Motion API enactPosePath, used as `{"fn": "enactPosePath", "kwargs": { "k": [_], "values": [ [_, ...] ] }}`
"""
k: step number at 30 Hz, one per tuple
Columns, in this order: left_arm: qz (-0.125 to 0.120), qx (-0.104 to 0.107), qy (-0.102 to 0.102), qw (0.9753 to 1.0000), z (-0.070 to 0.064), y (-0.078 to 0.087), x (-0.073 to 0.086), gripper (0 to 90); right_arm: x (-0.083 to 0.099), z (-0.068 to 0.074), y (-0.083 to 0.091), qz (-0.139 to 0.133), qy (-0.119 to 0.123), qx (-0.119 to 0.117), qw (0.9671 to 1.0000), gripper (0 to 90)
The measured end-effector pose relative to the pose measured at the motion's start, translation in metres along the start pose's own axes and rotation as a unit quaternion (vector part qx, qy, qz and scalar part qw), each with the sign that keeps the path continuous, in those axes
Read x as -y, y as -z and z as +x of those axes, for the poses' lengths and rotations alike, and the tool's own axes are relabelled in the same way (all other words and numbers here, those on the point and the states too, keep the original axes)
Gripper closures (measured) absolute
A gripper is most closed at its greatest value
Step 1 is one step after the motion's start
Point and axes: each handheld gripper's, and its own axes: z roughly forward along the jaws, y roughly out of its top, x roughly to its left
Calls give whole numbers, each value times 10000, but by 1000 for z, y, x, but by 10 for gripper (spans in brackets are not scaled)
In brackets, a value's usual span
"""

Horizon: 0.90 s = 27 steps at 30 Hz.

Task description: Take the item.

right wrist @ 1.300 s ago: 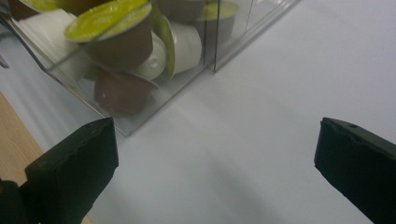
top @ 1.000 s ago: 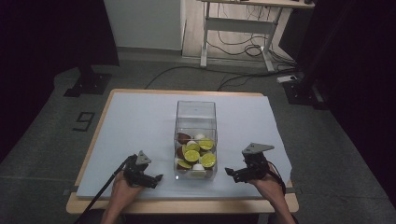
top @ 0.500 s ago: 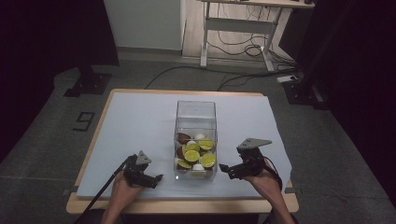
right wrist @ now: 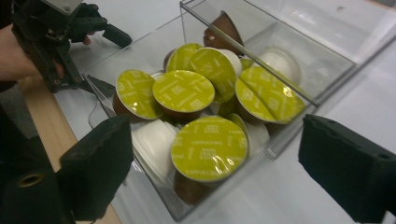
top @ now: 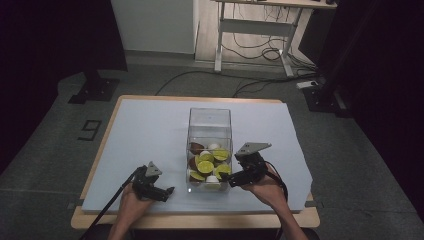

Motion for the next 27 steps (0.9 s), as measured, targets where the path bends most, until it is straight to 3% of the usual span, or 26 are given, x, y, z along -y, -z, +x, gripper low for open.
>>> {"fn": "enactPosePath", "kwargs": {
  "k": [11,19,27],
  "values": [
    [7,5,-6,10000,0,0,0,0,-8,2,-26,167,-36,-199,9997,160],
    [7,6,-6,10000,0,0,0,0,-12,5,-47,323,-70,-385,9987,236],
    [6,4,-6,10000,0,0,0,0,-15,7,-62,511,-64,-411,9978,280]
  ]
}}
